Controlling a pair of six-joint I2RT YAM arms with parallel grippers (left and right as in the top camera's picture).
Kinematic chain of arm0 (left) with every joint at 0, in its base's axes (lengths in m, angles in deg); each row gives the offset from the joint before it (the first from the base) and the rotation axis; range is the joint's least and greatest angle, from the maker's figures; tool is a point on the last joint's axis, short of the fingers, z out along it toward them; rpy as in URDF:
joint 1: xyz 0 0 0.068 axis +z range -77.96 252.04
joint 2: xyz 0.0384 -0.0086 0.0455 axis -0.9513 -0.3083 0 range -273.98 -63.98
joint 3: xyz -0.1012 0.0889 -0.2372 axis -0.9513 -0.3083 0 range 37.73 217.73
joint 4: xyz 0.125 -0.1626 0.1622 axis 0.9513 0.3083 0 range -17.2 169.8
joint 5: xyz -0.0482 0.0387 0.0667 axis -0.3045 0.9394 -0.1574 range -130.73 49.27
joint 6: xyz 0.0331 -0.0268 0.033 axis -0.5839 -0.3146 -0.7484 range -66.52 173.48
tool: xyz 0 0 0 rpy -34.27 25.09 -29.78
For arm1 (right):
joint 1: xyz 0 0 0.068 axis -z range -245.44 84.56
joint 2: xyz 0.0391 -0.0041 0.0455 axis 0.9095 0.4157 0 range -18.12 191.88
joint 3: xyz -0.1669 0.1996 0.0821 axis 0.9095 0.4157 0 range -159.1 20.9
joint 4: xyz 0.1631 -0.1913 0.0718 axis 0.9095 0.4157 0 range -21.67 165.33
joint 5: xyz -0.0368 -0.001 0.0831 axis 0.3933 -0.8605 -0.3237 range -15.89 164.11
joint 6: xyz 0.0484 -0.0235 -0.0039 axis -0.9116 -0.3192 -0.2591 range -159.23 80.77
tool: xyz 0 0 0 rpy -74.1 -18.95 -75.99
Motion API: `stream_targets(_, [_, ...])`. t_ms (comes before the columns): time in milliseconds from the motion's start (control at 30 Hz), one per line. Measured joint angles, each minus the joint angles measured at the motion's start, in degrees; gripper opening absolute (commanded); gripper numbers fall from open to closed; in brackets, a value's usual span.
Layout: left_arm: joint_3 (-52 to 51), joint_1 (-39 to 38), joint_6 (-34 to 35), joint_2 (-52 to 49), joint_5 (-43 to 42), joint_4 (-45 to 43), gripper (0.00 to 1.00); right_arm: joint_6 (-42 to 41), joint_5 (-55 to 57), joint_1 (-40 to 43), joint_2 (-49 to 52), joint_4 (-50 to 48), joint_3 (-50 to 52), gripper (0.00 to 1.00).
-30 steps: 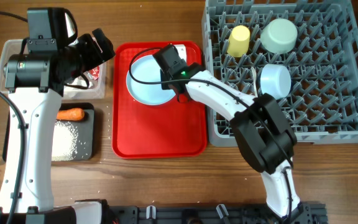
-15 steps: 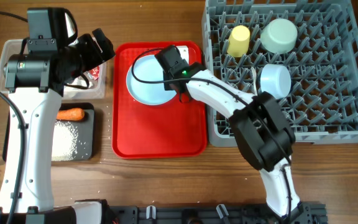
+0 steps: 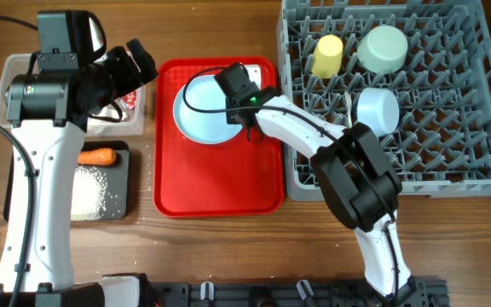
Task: Sort waste into correct bins and load items into the dishwasher rack
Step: 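Grasp light-blue plate edge and lift it with right gripper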
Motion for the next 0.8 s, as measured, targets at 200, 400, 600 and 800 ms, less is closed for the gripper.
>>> stream_targets(200, [0.0,0.0,0.0,0.0,0.0,0.0,1.00,-0.4,-0.4,0.1,0.0,-0.2,-0.7,0.04])
stream_targets(400, [0.0,0.0,0.0,0.0,0.0,0.0,1.00,-0.4,-0.2,0.1,-0.4,0.0,-0.7,0.04])
stream_targets(600, [0.0,0.0,0.0,0.0,0.0,0.0,1.00,4.0,1.0,0.6,-8.7,1.3,-0.6,0.04])
stream_targets(800, [0.0,0.0,0.0,0.0,0.0,0.0,1.00,8.5,2.9,1.6,-21.0,6.2,-0.6,0.04])
